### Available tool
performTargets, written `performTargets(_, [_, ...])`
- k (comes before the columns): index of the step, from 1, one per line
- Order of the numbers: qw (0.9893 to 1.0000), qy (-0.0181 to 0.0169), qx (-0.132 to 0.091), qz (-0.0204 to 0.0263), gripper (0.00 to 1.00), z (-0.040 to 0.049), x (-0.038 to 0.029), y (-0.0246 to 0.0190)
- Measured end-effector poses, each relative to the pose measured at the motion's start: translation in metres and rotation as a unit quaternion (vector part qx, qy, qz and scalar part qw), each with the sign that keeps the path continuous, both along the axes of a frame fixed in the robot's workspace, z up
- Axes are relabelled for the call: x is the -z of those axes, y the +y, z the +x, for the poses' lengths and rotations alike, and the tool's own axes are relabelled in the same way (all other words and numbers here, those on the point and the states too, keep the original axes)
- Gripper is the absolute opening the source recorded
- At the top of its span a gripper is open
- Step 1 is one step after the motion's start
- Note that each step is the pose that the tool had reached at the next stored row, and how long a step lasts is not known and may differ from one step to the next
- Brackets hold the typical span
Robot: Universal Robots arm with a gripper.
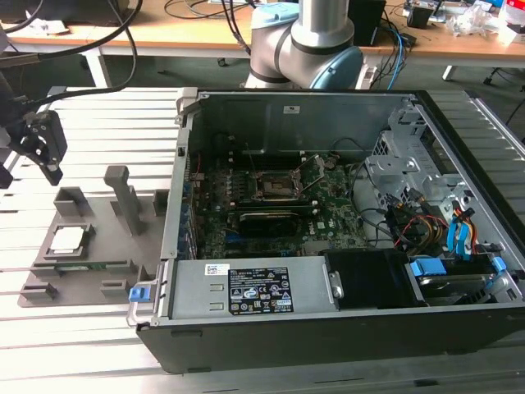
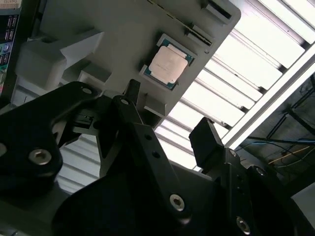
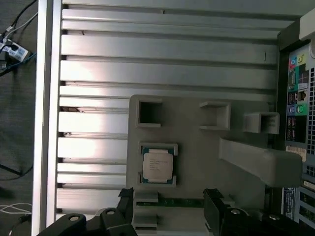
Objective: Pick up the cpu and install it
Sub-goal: 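Pick up the cpu and move it towards the insertion slot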
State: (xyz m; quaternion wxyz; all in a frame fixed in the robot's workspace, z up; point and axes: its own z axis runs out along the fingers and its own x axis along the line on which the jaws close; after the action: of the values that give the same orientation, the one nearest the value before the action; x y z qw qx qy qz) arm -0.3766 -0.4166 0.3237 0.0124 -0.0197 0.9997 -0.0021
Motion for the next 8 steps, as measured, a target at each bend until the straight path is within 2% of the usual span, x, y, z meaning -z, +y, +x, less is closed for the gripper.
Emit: performTargets(8, [1.0, 0.0001, 0.0, 0.0, 0.68, 0.0019, 0.0023, 0.0])
